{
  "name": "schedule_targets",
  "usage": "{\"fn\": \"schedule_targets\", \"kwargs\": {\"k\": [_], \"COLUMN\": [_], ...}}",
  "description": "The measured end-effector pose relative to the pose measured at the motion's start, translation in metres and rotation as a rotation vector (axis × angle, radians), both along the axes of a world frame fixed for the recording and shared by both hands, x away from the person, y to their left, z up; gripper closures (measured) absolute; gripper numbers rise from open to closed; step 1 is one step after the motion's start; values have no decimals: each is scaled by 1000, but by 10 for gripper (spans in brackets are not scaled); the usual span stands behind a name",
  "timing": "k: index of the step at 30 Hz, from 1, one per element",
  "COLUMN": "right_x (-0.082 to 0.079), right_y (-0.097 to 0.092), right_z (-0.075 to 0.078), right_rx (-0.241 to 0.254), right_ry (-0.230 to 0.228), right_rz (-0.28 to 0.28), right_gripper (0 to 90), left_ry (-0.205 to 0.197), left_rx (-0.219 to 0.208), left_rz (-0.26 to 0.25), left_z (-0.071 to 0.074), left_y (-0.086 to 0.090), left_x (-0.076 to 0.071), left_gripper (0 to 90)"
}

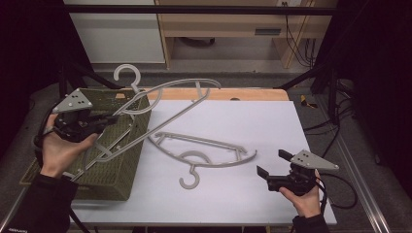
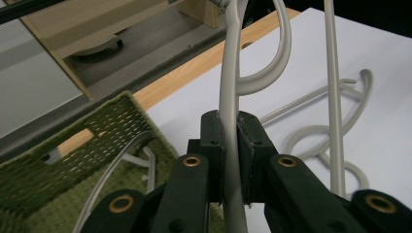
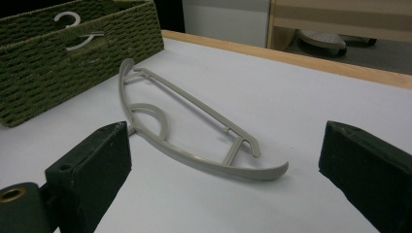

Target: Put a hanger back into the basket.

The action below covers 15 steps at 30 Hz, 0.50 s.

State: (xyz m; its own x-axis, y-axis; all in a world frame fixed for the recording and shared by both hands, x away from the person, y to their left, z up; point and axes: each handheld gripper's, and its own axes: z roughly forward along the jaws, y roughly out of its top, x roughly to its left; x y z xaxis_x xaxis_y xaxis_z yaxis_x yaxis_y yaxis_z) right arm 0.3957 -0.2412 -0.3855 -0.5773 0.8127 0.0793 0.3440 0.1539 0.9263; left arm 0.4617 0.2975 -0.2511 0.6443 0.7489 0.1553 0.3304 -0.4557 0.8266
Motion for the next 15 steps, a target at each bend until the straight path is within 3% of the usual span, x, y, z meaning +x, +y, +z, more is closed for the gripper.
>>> {"fn": "schedule_targets", "kwargs": {"k": [9, 15], "right_x": [1, 2], "right_y": [0, 1], "right_z": [-1, -2], "right_rx": [-1, -2], "right_ry": [2, 4], "right_rz": [1, -2], "right_gripper": [51, 50], "left_ry": [10, -1], "left_rx": [59, 37], "left_rz": [51, 103], "left_z": [-2, -9], "left_y": [34, 56], "left_x": [12, 21], "left_gripper": [829, 829]}}
